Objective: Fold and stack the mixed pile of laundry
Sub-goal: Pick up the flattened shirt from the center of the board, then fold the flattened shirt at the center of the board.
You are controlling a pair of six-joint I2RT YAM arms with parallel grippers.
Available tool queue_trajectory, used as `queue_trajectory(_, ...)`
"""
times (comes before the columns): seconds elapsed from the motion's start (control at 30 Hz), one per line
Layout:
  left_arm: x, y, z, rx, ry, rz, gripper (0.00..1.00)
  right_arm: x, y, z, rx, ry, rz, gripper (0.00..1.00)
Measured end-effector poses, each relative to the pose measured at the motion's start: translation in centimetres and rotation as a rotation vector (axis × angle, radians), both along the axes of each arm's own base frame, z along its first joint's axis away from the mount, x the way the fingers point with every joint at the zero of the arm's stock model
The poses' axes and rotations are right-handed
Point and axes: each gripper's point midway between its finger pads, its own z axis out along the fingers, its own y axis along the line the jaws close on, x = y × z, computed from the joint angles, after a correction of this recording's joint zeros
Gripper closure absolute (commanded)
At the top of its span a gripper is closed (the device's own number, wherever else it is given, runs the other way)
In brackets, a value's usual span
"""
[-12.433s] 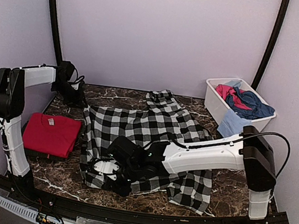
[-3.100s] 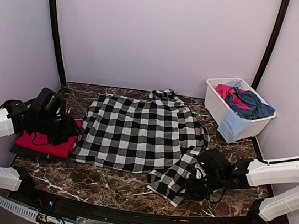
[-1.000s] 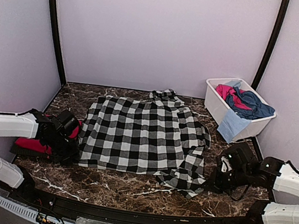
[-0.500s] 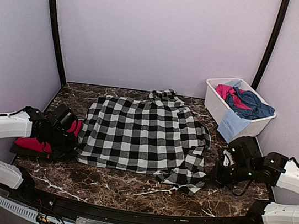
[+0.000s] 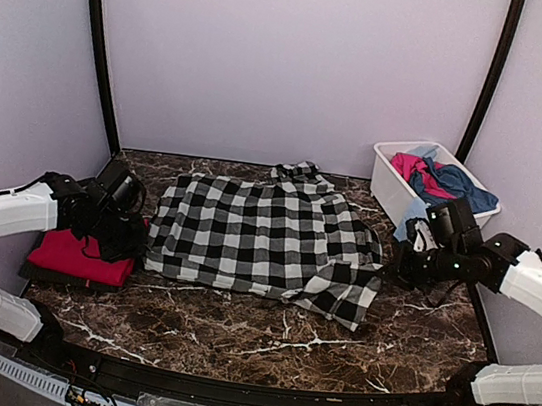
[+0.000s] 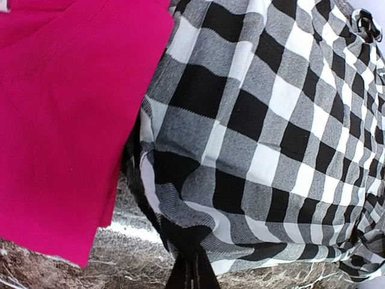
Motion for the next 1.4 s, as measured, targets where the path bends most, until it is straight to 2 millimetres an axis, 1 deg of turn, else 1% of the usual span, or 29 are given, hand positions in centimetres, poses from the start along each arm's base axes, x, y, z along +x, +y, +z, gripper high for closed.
queue_trajectory(0.1, 1.4, 0.0, 0.8, 0.015, -0.024, -0.016, 1.00, 2.9, 0.2, 1.5, -0.013, -0.050, 0.003, 1.00)
queue_trajectory(0.2, 3.5, 0.6, 1.6, 0.020, -0.056, -0.012, 1.00, 5.8, 0.1, 2.7, -0.024, -0.094, -0.001, 1.00)
queue_trajectory(0.3, 5.6, 0.9, 1.9, 0.024, -0.075, -0.025, 1.00, 9.0, 0.2, 3.6, -0.032, -0.137, 0.010, 1.00)
queue_trajectory(0.37, 6.7, 0.9, 1.8, 0.030, -0.079, -0.039, 1.00, 10.9, 0.4, 3.9, -0.042, -0.155, 0.026, 1.00)
queue_trajectory(0.5, 8.7, 0.6, 1.3, 0.035, -0.079, -0.071, 1.00, 14.8, 1.8, 4.2, -0.056, -0.190, 0.075, 1.00)
queue_trajectory(0.57, 9.4, 0.5, 1.0, 0.036, -0.075, -0.081, 1.00, 16.3, 2.4, 4.1, -0.062, -0.202, 0.099, 1.00)
queue_trajectory(0.63, 9.8, 0.3, 0.5, 0.039, -0.071, -0.090, 1.00, 17.3, 2.9, 3.8, -0.067, -0.209, 0.116, 1.00)
queue_trajectory(0.77, 10.0, 0.4, -0.8, 0.052, -0.043, -0.097, 1.00, 18.5, 3.6, 2.6, -0.079, -0.203, 0.149, 1.00)
queue_trajectory(0.93, 10.1, 0.7, -1.9, 0.067, -0.014, -0.092, 1.00, 19.1, 3.8, 0.5, -0.103, -0.184, 0.174, 1.00)
queue_trajectory(1.2, 10.1, 1.1, -4.0, 0.099, 0.036, -0.093, 0.96, 20.3, 4.4, -2.5, -0.122, -0.152, 0.201, 1.00)
queue_trajectory(1.27, 10.4, 1.1, -4.4, 0.108, 0.043, -0.096, 0.94, 20.8, 4.7, -2.7, -0.122, -0.156, 0.205, 1.00)
queue_trajectory(1.33, 10.7, 1.1, -4.6, 0.114, 0.044, -0.099, 0.87, 21.3, 5.0, -2.7, -0.117, -0.164, 0.216, 1.00)
queue_trajectory(1.37, 10.8, 1.1, -4.8, 0.117, 0.047, -0.101, 0.81, 21.6, 5.2, -2.6, -0.113, -0.170, 0.223, 1.00)
queue_trajectory(1.4, 10.8, 1.0, -4.8, 0.119, 0.047, -0.105, 0.78, 21.8, 5.4, -2.5, -0.108, -0.175, 0.228, 1.00)
